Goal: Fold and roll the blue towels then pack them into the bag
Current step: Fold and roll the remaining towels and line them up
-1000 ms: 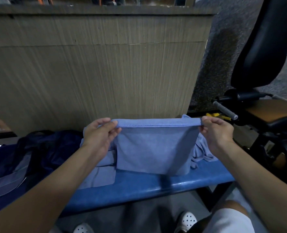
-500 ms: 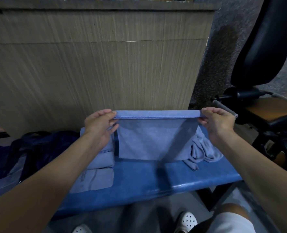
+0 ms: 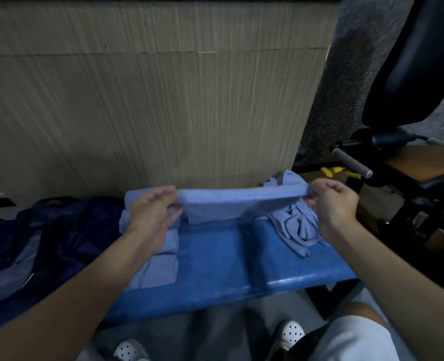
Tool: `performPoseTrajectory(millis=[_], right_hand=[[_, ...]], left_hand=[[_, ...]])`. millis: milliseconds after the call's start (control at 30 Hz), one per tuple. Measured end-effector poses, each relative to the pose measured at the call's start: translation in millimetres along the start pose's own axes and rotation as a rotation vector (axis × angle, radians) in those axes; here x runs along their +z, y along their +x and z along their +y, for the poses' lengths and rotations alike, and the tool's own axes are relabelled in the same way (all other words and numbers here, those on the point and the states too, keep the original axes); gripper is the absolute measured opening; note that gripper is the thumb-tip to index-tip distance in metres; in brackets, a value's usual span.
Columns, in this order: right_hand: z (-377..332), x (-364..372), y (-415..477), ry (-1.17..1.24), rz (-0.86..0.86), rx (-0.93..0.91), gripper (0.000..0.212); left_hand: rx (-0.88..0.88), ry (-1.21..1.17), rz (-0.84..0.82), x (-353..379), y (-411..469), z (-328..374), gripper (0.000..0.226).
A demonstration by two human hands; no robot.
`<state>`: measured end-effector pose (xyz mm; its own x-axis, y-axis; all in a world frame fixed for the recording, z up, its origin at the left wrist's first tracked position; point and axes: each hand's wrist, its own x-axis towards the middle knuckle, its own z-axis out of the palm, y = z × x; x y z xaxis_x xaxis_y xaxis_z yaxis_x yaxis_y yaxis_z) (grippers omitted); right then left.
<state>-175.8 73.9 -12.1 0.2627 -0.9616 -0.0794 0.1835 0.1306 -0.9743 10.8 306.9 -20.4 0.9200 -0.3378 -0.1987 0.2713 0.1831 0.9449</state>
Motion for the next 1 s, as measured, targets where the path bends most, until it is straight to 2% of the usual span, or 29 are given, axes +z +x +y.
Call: performPoseTrajectory(millis=[133,267,367,467,600,667,733,800,900,1000], right_hand=[[58,-39,-33,-0.085,0.028,0.176,0.025],[92,-72,-59,-0.154,-0.026,0.369,0.017],[96,-83,-72,-0.171,-0.067,0.420,0.004],[94,-89,-77,-0.193,-0.120,0.433,0.011],[87,-90,-79,-0.185,-0.194,0.439,0.018],[86,-92,-77,-0.225,-0.246,0.423,0.022],[87,-98,-76,-0.338,-0.355,0.366,0.027],[90,-104,-73,-0.549,-0.433,0.260,0.025],[96,-107,-64,-0.633,-0.413,0.172,0.007],[101,-102,-51,-0.694,-0.379,0.060,0.019]], left_hand=[[-0.142,0.063,0.033,-38,-34,-63,0.009],[-0.266,0.090,-0.010,-68,-60,-100,0.007],[-0.323,0.113,-0.033,-83,-70,-108,0.008],[-0.349,0.141,-0.079,-89,-74,-108,0.014],[-0.290,0.239,-0.178,-93,-72,-105,0.032],[-0.227,0.373,-0.251,-97,-69,-106,0.034],[-0.143,0.545,-0.304,-101,-65,-107,0.038],[-0.067,0.652,-0.327,-102,-63,-106,0.038],[0.042,0.760,-0.326,-99,-58,-102,0.030],[0.107,0.850,-0.350,-94,-47,-100,0.025]])
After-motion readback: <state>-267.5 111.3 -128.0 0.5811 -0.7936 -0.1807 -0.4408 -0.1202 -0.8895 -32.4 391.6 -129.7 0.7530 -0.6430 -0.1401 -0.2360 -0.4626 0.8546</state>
